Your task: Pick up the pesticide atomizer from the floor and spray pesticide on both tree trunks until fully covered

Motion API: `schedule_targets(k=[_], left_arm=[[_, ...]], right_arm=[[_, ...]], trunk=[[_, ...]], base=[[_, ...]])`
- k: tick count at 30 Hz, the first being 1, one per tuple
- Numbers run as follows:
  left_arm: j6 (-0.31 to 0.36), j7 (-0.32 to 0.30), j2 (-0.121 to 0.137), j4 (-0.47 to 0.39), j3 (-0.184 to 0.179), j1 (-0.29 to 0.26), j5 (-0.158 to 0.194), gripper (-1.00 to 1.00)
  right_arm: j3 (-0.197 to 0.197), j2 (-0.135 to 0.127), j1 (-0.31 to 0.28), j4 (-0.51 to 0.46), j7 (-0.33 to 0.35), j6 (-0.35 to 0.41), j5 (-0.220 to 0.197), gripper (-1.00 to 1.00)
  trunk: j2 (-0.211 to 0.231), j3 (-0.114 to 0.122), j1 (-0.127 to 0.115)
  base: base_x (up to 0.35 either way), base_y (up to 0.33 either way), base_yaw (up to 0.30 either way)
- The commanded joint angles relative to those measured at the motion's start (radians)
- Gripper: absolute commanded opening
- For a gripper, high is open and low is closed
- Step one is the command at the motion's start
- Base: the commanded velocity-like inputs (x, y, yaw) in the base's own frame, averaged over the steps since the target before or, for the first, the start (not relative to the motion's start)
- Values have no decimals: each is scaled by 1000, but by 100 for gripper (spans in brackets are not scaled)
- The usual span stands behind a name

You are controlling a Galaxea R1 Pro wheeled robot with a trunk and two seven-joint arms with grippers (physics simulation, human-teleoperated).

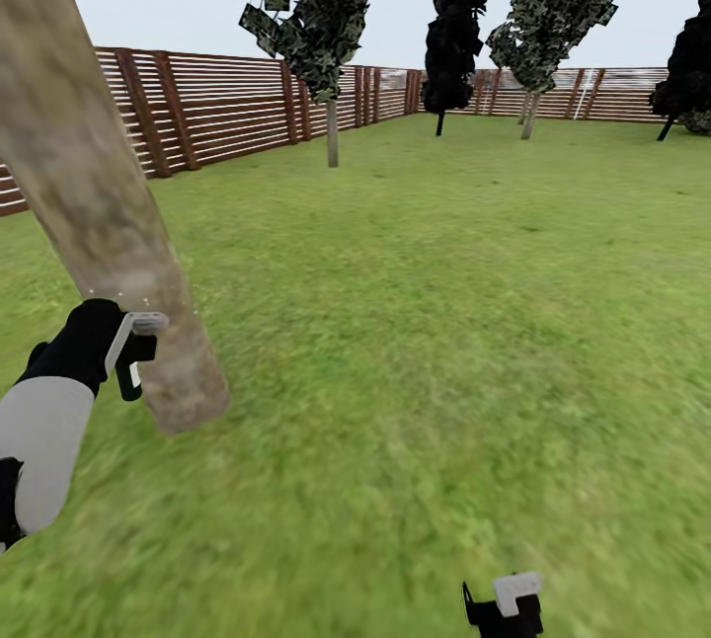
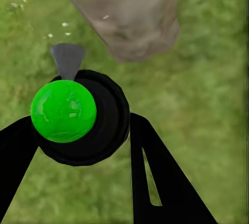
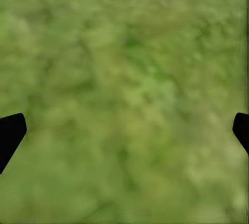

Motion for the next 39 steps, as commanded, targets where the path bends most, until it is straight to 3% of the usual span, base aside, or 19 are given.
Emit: schedule_targets(k=[1,7,16,22,24,26,28,32,37,39], left_arm=[[3,-2,-1,-1,3,-1,-5,-100],[3,-2,0,-1,3,-1,-5,-100],[3,-2,-2,-1,2,6,-5,-100],[-2,-3,-24,0,8,18,6,-100],[-10,-7,-6,3,11,24,2,-100],[-17,-10,36,2,12,81,6,-100],[-18,-9,26,2,9,94,9,-100],[-20,-3,-31,1,13,96,9,-100],[-40,-5,-7,8,13,123,6,-100],[-87,0,-19,15,10,133,9,-100]], right_arm=[[4,0,-1,1,-10,0,10,100],[4,1,-1,1,-10,0,10,100],[4,1,-1,1,-10,-1,10,100],[4,1,-1,-1,-10,0,10,100],[4,1,-1,-1,-10,0,10,100],[4,1,-1,-1,-10,-1,10,100],[4,1,-1,-1,-10,-1,10,100],[4,1,-1,-1,-10,0,10,100],[4,0,-1,1,-10,-1,10,100],[4,0,-1,2,-10,-1,10,100]], trunk=[[0,-1,0],[0,-1,0],[0,-1,0],[0,-1,0],[0,-1,0],[0,-1,0],[0,-1,0],[0,-1,0],[0,-1,0],[0,-1,0]], base=[[182,-221,0],[181,-223,37],[161,-234,268],[158,-237,277],[159,-237,277],[159,-237,277],[159,-237,277],[177,-235,277],[209,-222,174],[212,-221,9]])
